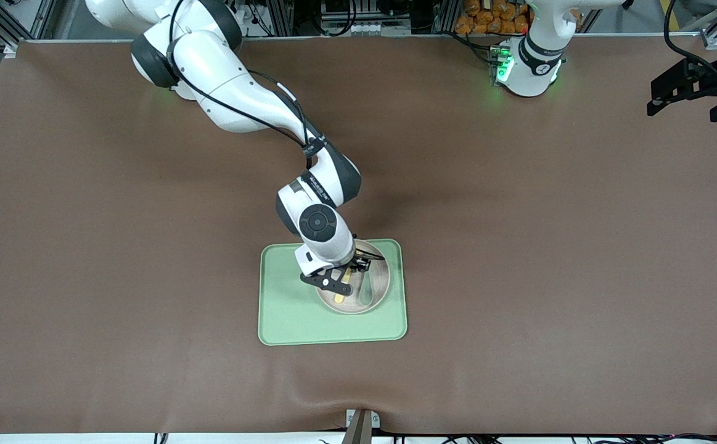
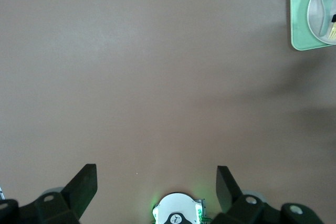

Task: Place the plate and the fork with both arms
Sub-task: 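Close the right gripper on the yellow fork's handle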

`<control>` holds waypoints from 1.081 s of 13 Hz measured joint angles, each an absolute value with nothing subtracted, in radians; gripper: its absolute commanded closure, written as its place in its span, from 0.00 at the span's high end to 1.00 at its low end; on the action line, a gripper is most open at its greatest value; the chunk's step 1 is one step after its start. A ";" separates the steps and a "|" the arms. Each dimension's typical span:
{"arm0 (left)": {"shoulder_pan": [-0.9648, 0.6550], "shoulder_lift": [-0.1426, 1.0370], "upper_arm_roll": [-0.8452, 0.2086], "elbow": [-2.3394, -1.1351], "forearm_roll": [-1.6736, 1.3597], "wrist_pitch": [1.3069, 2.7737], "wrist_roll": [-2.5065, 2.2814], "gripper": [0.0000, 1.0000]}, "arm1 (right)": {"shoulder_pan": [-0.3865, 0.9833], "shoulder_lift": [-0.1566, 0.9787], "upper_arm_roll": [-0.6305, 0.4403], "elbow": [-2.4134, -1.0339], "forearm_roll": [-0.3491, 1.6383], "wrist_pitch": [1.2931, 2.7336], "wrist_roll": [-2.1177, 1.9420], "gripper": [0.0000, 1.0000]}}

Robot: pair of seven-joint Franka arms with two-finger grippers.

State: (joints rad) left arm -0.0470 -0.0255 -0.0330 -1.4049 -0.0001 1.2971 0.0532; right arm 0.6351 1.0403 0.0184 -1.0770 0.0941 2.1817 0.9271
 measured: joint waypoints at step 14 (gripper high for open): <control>-0.043 -0.026 -0.041 -1.406 0.000 1.297 0.054 1.00 | 0.626 1.042 0.008 -1.065 0.096 2.184 0.934 0.00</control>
